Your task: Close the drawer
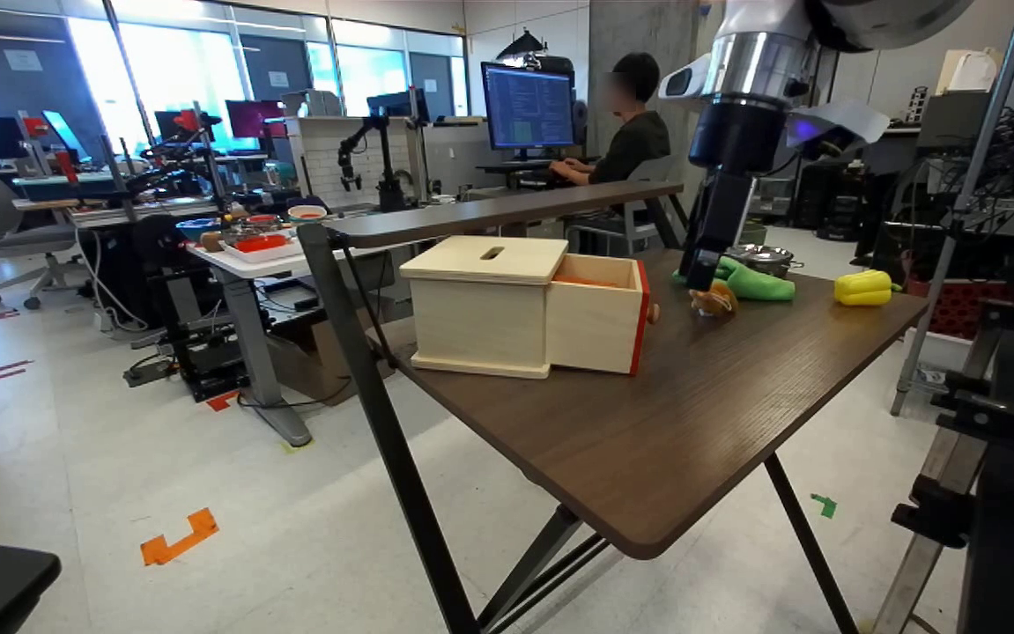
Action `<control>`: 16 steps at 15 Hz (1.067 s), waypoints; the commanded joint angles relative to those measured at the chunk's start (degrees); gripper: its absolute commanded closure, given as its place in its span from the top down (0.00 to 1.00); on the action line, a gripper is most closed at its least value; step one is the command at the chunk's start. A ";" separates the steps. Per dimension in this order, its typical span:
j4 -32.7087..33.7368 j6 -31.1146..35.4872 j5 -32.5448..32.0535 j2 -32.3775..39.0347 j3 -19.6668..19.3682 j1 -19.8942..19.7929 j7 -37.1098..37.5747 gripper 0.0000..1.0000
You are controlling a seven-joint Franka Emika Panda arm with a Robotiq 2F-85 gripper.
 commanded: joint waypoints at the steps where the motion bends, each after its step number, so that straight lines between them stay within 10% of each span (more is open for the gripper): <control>1: 0.99 -2.32 1.67 1.70 2.32 -1.82 -4.86 1.00; 16: 5.33 -4.79 -9.64 4.00 -7.29 8.36 3.15 1.00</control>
